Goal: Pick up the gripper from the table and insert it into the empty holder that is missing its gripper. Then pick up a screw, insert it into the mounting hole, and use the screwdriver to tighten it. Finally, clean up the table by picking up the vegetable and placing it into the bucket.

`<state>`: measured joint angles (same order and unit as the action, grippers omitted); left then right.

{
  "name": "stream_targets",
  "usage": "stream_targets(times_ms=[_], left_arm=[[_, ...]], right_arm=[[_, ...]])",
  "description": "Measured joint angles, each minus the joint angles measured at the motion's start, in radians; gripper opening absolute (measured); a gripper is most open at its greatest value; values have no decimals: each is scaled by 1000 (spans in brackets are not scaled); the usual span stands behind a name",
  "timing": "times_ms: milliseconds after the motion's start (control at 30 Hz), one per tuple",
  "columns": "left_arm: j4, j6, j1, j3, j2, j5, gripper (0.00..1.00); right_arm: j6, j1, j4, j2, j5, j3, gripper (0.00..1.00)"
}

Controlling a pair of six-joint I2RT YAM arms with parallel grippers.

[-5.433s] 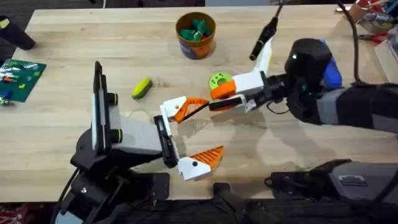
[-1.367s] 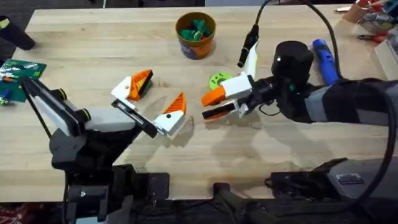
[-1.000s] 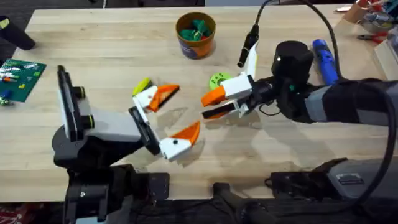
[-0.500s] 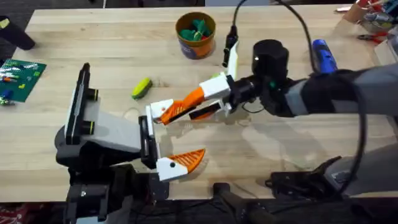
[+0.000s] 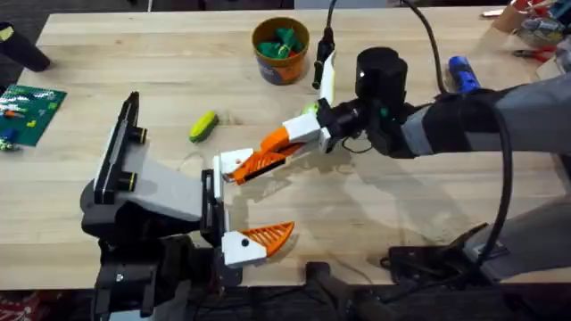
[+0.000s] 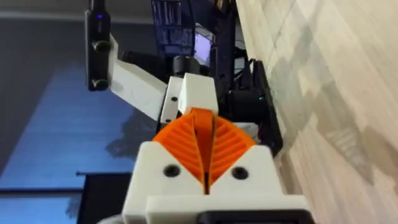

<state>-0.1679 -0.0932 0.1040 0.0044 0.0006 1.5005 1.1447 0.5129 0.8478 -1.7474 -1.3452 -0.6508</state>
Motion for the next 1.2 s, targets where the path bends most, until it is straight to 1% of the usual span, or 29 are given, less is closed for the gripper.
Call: stream_targets(times_ms=[67, 367, 500, 633, 800, 1067, 1200], left_arm=[[1, -2, 0, 0, 0, 0, 986], [2, -2, 0, 0, 0, 0, 986], [1, -6, 3, 0, 0, -6, 986], [-5, -17, 7, 0, 0, -19, 986], [-6, -27, 16, -1, 0, -47, 986], [10, -42, 42, -2, 0, -132, 986], [3, -47, 45, -2, 0, -137, 986]], right_arm=[[3, 0, 0, 0, -2, -3, 17], [14, 0, -1, 0, -2, -3, 18], [37, 3, 1, 1, 30, -2, 18], [57, 16, 20, 28, 105, 32, 18], [99, 50, 142, 45, 228, 88, 17], [134, 127, 185, 52, 444, 94, 17], [138, 145, 190, 53, 491, 95, 17]])
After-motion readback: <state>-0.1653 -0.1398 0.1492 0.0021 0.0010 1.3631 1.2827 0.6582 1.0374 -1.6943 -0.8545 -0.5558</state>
